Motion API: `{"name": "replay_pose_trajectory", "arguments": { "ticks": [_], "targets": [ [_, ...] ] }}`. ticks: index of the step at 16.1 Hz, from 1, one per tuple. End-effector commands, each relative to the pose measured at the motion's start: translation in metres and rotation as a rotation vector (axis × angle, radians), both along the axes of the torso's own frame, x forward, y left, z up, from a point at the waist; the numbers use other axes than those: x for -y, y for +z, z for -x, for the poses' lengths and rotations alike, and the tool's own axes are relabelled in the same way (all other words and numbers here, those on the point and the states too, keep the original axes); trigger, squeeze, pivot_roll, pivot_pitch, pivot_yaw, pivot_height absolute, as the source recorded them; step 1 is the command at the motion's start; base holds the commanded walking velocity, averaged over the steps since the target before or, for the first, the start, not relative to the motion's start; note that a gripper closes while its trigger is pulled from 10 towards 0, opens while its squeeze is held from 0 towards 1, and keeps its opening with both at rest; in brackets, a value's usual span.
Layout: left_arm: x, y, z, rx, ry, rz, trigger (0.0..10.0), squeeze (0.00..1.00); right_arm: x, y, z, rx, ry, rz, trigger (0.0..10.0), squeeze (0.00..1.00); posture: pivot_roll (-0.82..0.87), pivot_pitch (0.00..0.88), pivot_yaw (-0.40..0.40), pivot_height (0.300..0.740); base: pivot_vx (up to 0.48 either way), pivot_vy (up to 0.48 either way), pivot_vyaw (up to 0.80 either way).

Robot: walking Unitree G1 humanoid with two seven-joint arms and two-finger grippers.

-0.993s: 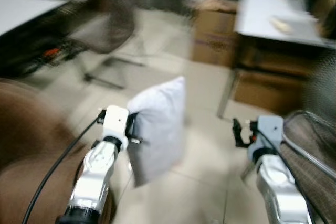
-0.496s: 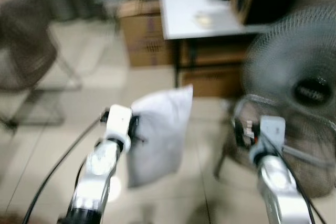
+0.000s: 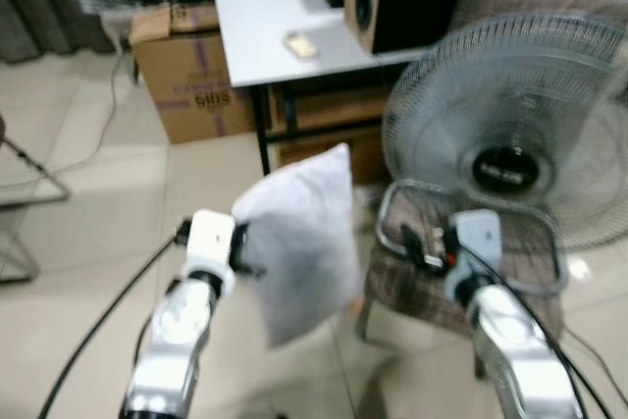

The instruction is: Move the pillow to the sofa from floor

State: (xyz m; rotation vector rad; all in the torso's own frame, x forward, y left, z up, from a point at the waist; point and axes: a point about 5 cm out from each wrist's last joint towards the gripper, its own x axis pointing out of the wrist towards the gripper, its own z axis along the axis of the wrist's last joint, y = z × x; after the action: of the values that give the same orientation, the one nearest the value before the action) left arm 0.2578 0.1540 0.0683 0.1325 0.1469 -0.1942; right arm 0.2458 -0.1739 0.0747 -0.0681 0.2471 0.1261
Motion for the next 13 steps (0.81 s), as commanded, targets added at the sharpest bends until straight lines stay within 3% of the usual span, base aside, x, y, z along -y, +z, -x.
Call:
{"name": "replay_pose_trajectory", "arguments": {
  "ticks": [1,13],
  "targets": [
    [-0.0059,0.0094,0.0005,0.049,0.017,-0.024,10.0,0.00,-0.0002,0.0003,-0.0003,0.011,0.006,-0.010,10.0,0.00,-0.01,0.000,-0.008,0.740,0.000,0.000,0.00],
    [-0.0043,0.0100,0.0014,0.049,0.005,-0.034,10.0,0.00,0.0017,-0.0007,-0.0007,0.016,-0.004,0.003,10.0,0.00,-0.01,0.000,-0.009,0.740,0.000,0.000,0.00]
  ]
}}
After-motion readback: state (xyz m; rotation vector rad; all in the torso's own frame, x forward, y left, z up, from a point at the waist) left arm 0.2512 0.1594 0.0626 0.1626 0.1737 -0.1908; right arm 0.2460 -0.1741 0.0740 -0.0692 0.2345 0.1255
